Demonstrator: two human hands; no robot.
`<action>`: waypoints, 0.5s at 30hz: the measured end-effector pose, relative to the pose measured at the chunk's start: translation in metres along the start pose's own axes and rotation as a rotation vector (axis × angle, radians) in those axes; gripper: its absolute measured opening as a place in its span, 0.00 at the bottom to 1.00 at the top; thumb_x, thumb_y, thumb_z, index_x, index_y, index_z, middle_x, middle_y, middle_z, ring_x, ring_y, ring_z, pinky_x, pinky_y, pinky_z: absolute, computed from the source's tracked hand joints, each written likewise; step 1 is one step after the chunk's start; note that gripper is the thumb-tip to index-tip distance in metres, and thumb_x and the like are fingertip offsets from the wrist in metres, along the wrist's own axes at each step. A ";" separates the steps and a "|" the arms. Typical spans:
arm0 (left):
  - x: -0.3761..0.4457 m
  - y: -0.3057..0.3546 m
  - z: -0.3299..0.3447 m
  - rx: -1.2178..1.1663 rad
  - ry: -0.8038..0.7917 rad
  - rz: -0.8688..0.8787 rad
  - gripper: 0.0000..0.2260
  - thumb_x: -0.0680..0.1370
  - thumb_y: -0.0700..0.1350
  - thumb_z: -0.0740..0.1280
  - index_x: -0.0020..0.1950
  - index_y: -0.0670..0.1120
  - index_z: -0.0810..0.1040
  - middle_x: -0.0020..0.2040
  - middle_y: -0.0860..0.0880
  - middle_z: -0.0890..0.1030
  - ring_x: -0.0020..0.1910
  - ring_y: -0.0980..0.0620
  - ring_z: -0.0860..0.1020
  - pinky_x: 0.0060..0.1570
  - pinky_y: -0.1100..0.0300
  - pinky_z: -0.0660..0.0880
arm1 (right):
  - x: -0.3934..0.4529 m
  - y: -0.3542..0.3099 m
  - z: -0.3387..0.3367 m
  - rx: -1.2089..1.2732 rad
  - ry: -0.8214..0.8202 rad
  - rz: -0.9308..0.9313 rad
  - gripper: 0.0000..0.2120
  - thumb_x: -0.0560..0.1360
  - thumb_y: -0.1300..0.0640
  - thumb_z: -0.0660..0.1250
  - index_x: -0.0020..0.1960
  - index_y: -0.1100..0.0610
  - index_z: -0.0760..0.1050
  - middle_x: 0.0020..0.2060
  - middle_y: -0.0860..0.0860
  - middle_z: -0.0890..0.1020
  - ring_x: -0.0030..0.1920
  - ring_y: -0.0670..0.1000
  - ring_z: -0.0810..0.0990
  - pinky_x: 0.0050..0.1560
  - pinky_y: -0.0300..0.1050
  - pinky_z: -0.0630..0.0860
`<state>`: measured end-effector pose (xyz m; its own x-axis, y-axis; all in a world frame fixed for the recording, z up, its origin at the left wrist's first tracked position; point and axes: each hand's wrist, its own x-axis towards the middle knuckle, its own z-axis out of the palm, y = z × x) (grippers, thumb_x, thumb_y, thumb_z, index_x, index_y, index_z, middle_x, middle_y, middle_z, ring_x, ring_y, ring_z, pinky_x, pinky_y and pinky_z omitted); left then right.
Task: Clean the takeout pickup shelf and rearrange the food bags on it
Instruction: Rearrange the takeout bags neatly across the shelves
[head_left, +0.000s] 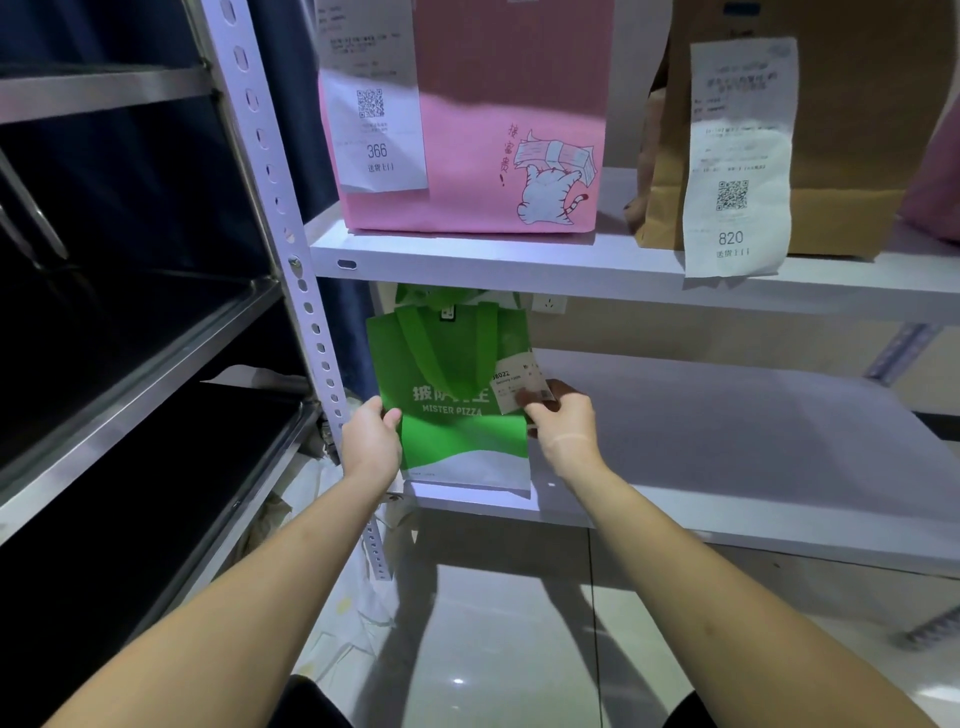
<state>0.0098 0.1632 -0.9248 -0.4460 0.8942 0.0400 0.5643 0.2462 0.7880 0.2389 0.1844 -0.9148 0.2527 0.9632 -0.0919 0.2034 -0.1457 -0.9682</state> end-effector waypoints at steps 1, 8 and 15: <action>-0.002 0.001 0.001 -0.001 -0.007 0.000 0.12 0.85 0.43 0.61 0.48 0.35 0.70 0.42 0.36 0.78 0.41 0.40 0.71 0.39 0.50 0.64 | -0.003 -0.003 -0.001 -0.005 0.021 -0.007 0.08 0.78 0.59 0.71 0.57 0.53 0.83 0.47 0.50 0.87 0.50 0.56 0.85 0.56 0.57 0.83; -0.009 0.018 0.010 -0.003 -0.063 -0.034 0.09 0.86 0.44 0.60 0.52 0.38 0.70 0.44 0.42 0.72 0.46 0.41 0.70 0.43 0.51 0.63 | -0.007 -0.009 -0.015 0.001 0.098 -0.034 0.06 0.79 0.60 0.70 0.55 0.54 0.82 0.47 0.52 0.86 0.50 0.57 0.83 0.53 0.50 0.80; -0.012 0.015 0.009 -0.080 -0.042 -0.051 0.12 0.86 0.44 0.59 0.65 0.37 0.71 0.51 0.43 0.75 0.52 0.40 0.75 0.49 0.54 0.65 | -0.015 -0.008 -0.019 0.030 0.060 -0.082 0.02 0.77 0.57 0.73 0.50 0.51 0.83 0.43 0.47 0.86 0.47 0.51 0.84 0.52 0.48 0.81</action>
<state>0.0298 0.1599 -0.9196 -0.4426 0.8963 -0.0259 0.4834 0.2628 0.8350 0.2510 0.1668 -0.9009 0.2924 0.9563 0.0011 0.1972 -0.0592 -0.9786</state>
